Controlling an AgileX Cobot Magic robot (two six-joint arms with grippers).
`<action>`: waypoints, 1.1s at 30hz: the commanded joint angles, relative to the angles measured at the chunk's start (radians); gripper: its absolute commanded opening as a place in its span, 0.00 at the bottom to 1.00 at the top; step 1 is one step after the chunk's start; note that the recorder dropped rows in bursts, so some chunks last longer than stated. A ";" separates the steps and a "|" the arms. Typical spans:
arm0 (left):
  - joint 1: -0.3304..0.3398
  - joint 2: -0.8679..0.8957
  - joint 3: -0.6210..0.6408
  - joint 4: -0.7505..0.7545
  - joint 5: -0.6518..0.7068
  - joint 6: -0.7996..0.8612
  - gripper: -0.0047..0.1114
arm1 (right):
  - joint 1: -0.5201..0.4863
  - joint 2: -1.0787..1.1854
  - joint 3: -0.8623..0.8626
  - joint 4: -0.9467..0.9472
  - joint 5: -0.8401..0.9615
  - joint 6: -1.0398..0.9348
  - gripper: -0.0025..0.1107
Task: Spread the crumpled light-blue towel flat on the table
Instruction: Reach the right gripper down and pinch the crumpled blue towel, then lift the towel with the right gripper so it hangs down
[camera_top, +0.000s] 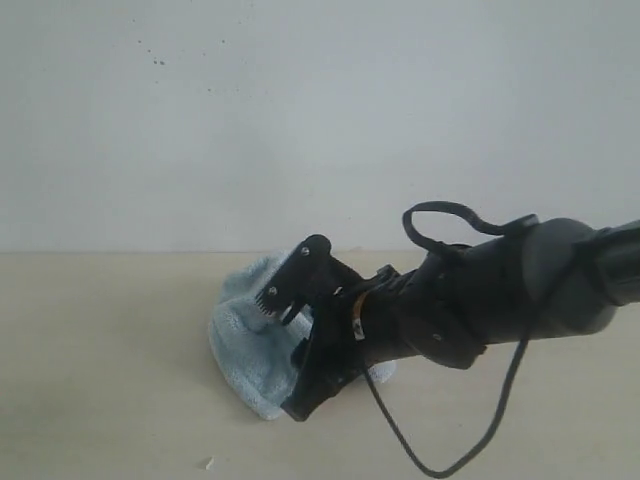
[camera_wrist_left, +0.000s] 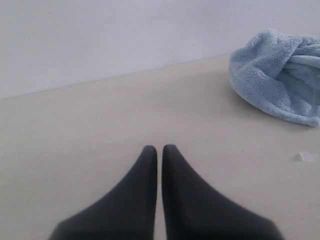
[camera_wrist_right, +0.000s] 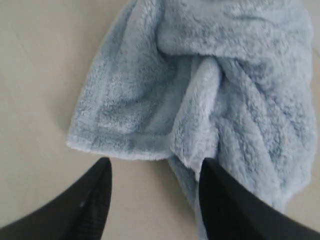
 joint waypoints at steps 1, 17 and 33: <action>0.002 -0.003 0.003 -0.007 -0.005 -0.006 0.07 | 0.003 0.073 -0.107 0.002 -0.004 -0.003 0.46; 0.002 -0.003 0.003 -0.007 -0.005 -0.006 0.07 | 0.001 0.230 -0.323 0.002 0.158 0.116 0.03; 0.002 -0.003 0.003 -0.007 -0.005 -0.006 0.07 | -0.045 -0.233 -0.143 -0.144 0.314 0.336 0.05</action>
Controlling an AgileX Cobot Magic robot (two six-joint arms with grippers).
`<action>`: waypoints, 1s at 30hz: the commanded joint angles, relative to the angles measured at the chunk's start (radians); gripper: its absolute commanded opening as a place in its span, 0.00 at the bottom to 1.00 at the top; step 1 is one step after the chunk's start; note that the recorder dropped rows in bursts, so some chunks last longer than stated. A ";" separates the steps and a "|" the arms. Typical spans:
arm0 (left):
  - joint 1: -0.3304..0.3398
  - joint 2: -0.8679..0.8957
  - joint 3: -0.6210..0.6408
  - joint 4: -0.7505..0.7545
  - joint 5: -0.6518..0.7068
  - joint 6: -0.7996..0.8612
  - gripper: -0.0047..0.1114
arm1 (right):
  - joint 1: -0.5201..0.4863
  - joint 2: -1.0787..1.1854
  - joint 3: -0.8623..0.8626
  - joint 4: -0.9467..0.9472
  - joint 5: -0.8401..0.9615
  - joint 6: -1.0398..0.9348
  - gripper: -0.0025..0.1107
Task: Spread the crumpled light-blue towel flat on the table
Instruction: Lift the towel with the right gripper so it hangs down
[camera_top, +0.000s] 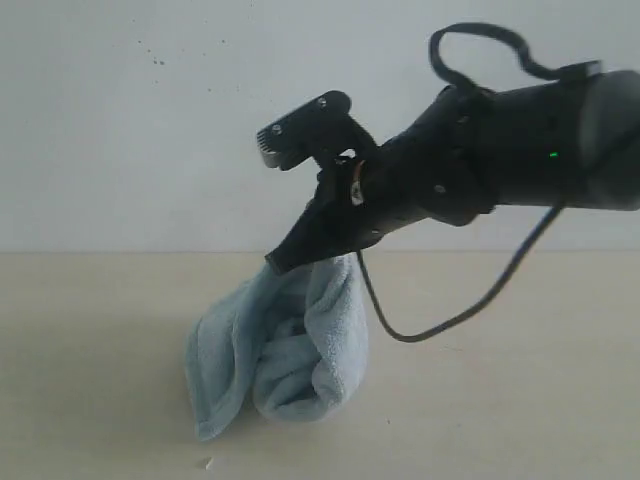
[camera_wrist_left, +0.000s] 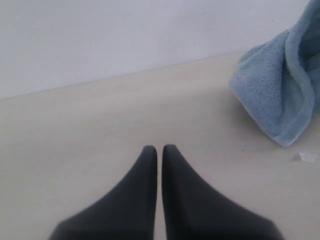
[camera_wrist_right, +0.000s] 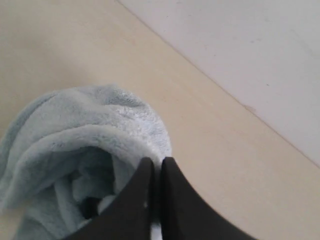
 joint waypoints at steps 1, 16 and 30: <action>0.002 -0.003 0.003 -0.007 -0.005 -0.006 0.07 | -0.054 -0.136 0.145 -0.131 0.027 0.134 0.05; 0.002 -0.003 0.003 -0.007 -0.005 -0.006 0.07 | -0.108 -0.555 0.272 -0.221 0.054 0.115 0.05; 0.002 -0.003 0.003 -0.007 -0.005 -0.002 0.07 | -0.108 -0.691 0.272 0.814 0.257 -0.797 0.05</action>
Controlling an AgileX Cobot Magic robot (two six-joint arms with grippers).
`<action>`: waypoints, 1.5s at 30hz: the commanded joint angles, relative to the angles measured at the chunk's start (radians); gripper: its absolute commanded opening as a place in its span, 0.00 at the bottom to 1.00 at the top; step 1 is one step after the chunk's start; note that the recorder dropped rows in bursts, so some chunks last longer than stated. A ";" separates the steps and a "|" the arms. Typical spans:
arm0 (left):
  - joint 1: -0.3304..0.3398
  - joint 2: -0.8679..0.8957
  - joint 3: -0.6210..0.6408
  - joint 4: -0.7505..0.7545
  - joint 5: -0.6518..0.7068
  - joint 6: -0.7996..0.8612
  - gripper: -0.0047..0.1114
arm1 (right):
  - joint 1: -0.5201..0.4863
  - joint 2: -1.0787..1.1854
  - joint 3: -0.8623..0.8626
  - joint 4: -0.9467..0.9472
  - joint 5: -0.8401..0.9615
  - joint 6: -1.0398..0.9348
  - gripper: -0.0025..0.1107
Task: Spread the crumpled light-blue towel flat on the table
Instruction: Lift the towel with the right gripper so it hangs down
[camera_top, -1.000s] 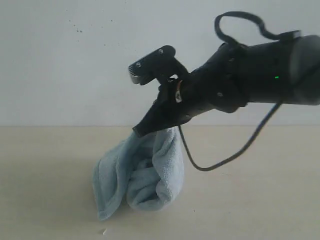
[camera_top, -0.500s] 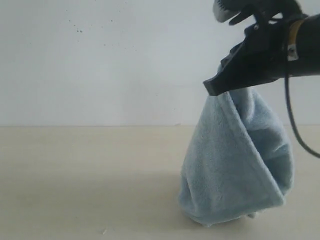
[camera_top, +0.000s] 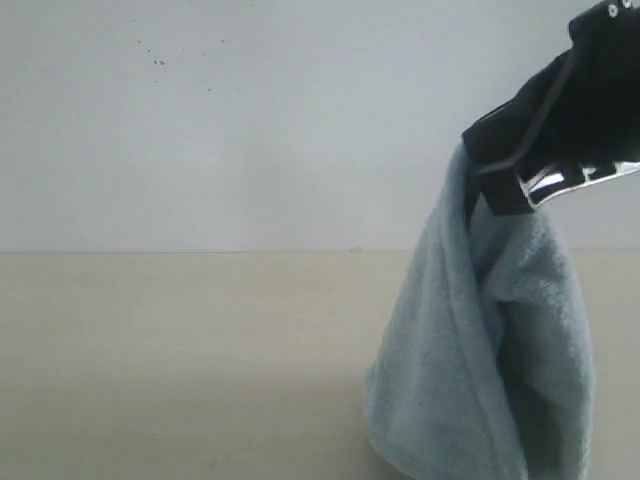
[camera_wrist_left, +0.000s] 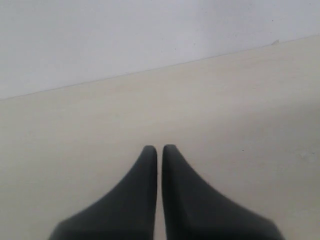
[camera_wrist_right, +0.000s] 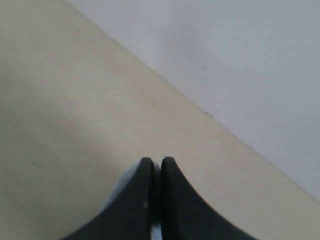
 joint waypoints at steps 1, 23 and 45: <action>0.002 -0.003 0.003 -0.007 -0.005 -0.002 0.07 | -0.001 0.026 0.003 0.332 0.030 -0.256 0.05; 0.002 -0.003 0.003 -0.007 -0.005 -0.002 0.07 | -0.001 0.075 0.003 0.362 0.101 -0.298 0.05; 0.002 -0.003 0.003 -0.467 -0.310 -0.445 0.07 | -0.001 0.093 0.003 0.404 0.140 -0.355 0.05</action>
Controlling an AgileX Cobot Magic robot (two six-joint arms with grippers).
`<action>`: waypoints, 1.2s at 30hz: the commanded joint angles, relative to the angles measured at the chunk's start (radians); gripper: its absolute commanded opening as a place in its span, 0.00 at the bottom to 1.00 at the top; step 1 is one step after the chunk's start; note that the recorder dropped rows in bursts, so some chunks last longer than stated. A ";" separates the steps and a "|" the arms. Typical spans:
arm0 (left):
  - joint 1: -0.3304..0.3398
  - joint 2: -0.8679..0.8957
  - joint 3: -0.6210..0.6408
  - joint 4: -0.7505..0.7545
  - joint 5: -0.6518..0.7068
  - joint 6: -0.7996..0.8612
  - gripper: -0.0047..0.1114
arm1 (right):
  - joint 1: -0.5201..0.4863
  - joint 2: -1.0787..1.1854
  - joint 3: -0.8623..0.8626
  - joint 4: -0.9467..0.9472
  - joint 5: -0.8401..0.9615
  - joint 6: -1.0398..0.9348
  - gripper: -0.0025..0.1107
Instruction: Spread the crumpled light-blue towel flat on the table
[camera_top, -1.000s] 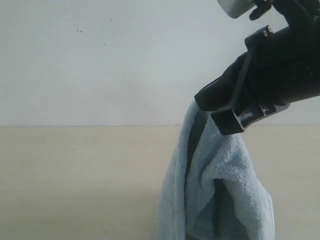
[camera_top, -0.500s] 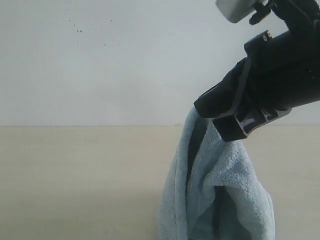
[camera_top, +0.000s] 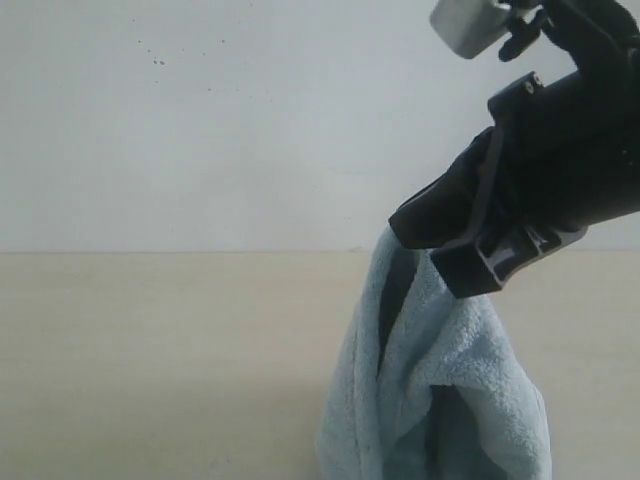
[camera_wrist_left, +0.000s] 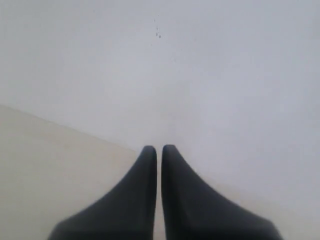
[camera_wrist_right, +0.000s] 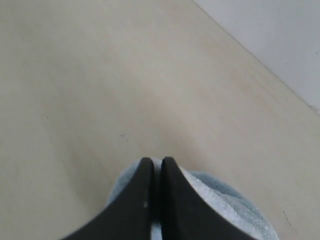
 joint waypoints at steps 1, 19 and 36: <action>0.002 -0.003 0.003 -0.136 0.022 -0.185 0.07 | -0.001 0.024 0.003 0.074 -0.008 -0.078 0.05; -0.233 0.084 -0.037 -0.226 -0.086 -0.117 0.07 | 0.115 0.209 -0.226 0.111 -0.070 -0.146 0.05; -0.325 0.934 -0.266 0.665 -0.352 -0.165 0.47 | 0.115 0.210 -0.226 0.111 -0.072 -0.146 0.05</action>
